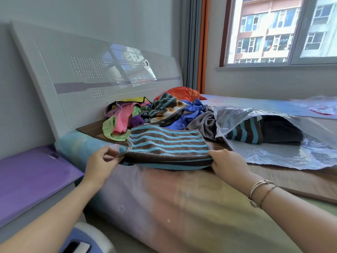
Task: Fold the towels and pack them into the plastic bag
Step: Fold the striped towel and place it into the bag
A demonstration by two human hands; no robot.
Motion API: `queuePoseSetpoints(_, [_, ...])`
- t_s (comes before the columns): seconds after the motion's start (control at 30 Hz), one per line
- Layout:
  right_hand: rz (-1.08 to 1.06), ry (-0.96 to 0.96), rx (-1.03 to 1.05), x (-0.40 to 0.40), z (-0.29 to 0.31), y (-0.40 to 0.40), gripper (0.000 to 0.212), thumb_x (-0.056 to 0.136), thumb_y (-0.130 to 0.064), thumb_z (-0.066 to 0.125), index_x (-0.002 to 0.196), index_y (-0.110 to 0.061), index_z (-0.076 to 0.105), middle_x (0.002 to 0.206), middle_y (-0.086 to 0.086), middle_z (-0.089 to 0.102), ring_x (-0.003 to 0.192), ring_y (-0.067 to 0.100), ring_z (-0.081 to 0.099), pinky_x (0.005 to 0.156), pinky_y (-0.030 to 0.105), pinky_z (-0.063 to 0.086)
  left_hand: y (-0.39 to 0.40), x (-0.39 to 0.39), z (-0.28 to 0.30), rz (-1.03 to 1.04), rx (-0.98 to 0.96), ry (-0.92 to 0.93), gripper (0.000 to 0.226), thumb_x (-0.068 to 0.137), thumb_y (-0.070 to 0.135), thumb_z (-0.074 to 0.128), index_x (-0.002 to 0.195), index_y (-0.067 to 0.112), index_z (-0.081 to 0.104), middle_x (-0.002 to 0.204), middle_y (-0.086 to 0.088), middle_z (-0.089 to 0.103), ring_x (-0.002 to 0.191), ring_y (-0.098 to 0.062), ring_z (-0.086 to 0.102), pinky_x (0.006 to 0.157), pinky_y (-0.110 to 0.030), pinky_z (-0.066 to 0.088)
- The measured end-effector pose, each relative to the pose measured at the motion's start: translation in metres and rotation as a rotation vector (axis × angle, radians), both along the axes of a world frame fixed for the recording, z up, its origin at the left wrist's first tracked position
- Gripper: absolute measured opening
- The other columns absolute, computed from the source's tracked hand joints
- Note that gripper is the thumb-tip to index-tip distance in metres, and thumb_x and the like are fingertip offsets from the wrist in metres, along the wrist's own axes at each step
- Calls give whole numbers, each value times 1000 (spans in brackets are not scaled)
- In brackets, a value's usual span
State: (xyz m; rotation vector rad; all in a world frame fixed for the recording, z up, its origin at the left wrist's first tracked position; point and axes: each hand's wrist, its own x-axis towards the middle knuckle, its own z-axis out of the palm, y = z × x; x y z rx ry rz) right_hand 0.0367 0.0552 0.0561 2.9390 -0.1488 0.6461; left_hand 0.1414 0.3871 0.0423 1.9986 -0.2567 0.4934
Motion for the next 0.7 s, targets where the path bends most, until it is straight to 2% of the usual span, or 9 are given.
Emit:
queuePoseSetpoints(0.03, [1,-10,17,0,1,-2,18,93,-18,43,105,-20,56,100,0,68,89,27,64,54,29,34,-1,-3,6,-101,-108,26,17,80,2,74,77,14,62,76,-2,67,71,-11,64,61,-7,44])
queuePoseSetpoints(0.1, [4,-39,36,0,2,-4,17,91,-18,43,103,-19,55,99,1,68,87,28,64,56,30,36,0,-7,14,-280,-256,102,16,84,4,69,75,16,67,71,9,68,69,1,61,67,-6,45])
queuePoseSetpoints(0.2, [24,-65,29,0,3,-6,17,93,-18,43,106,-19,52,100,0,68,86,27,65,58,30,35,7,-4,18,-386,-374,254,20,88,20,65,71,20,76,75,11,69,82,-6,58,86,-23,40])
queuePoseSetpoints(0.27, [38,-67,25,0,3,-6,19,93,-19,43,110,-20,52,100,-1,68,85,26,65,57,30,37,10,-4,17,-358,-361,294,26,89,29,63,76,11,76,81,2,73,83,-11,61,89,-27,41])
queuePoseSetpoints(0.33, [52,-78,30,0,2,-7,17,92,-20,44,107,-20,52,97,-1,69,82,25,65,56,30,38,13,-4,11,-307,-179,311,33,83,36,67,71,5,69,73,-2,70,73,-10,59,81,-25,42])
queuePoseSetpoints(0.43, [76,-88,28,-1,1,-7,12,88,-20,47,98,-17,53,92,0,68,79,26,63,56,31,37,15,-2,-3,-271,17,317,29,90,23,65,65,9,65,64,0,65,67,-9,56,72,-24,42])
queuePoseSetpoints(0.53, [101,-89,36,-5,3,-6,9,86,-20,48,92,-15,52,89,1,66,76,26,60,55,32,34,20,1,-9,-98,-106,252,31,97,20,54,68,13,59,69,-1,57,74,-17,49,72,-32,37])
queuePoseSetpoints(0.6, [114,-92,63,-8,6,-6,14,84,-18,49,96,-14,56,87,3,66,75,27,60,54,32,32,24,0,-4,16,-149,226,21,96,23,55,76,16,56,76,-4,57,74,-19,51,65,-33,38])
queuePoseSetpoints(0.7, [115,-69,91,-13,13,-4,12,84,-18,50,92,-14,56,82,4,65,73,28,59,51,32,31,30,-3,7,-136,-364,280,9,94,13,59,91,20,55,83,-10,66,74,-19,63,59,-25,52])
